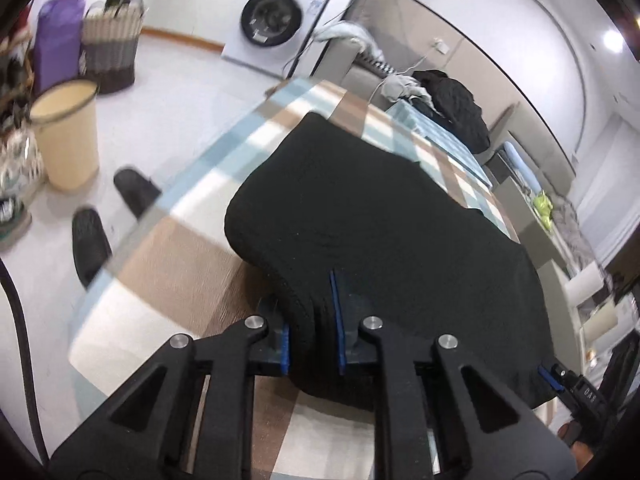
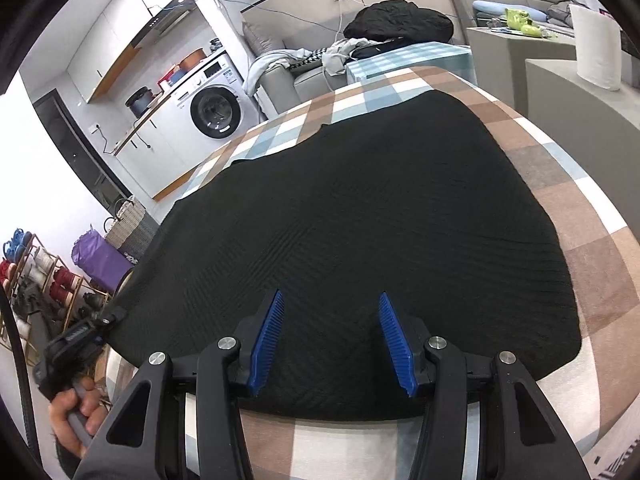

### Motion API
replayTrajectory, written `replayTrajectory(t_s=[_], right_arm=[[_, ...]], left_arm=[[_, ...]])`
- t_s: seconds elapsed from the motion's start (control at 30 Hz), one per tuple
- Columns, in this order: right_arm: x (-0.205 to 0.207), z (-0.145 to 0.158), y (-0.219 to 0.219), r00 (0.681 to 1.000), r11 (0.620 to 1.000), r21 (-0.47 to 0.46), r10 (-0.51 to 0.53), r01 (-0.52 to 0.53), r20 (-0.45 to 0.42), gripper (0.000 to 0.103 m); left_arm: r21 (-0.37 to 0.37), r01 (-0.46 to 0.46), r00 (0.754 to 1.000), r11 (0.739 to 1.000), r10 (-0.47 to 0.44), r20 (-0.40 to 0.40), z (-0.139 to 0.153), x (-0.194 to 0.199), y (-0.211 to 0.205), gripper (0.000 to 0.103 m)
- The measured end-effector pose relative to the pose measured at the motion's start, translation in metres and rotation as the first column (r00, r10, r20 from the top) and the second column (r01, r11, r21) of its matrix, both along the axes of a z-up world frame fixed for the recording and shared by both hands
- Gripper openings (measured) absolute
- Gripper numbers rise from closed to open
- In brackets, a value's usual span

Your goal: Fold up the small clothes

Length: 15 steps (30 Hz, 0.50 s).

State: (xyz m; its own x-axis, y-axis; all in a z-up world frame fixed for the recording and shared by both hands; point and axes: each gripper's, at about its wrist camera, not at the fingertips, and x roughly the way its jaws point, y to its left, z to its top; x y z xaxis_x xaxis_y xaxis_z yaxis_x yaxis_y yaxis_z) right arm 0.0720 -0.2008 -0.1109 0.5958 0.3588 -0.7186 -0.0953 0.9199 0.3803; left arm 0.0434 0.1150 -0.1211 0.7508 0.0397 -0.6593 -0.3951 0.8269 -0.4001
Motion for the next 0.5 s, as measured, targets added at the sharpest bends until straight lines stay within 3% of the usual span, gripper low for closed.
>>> replayTrajectory(t_s=[0.17, 0.3, 0.37, 0.47, 0.5], right_arm=[[0.001, -0.002, -0.009, 1.0, 1.0, 0.012, -0.018, 0.018, -0.013, 0.051], [0.001, 0.001, -0.017, 1.0, 1.0, 0.018, -0.025, 0.026, -0.011, 0.053], [0.001, 0.003, -0.023, 0.999, 0.999, 0.022, -0.04, 0.041, -0.007, 0.054], [0.0, 0.006, -0.035, 0.998, 0.998, 0.024, -0.064, 0.064, 0.002, 0.054], [0.0, 0.007, -0.04, 0.997, 0.997, 0.025, -0.078, 0.078, 0.004, 0.054]], left_arm=[[0.15, 0.104, 0.992, 0.983, -0.113, 0.052, 0.042, 0.022, -0.032, 0.011], [0.253, 0.263, 0.949, 0.931, -0.296, 0.105, 0.08, 0.051, -0.085, 0.008], [0.285, 0.367, 0.902, 0.886, -0.414, 0.125, 0.095, 0.067, -0.122, 0.007], [0.305, 0.524, 0.802, 0.795, -0.581, 0.137, 0.106, 0.085, -0.185, 0.007], [0.299, 0.586, 0.759, 0.753, -0.64, 0.123, 0.103, 0.091, -0.209, 0.007]])
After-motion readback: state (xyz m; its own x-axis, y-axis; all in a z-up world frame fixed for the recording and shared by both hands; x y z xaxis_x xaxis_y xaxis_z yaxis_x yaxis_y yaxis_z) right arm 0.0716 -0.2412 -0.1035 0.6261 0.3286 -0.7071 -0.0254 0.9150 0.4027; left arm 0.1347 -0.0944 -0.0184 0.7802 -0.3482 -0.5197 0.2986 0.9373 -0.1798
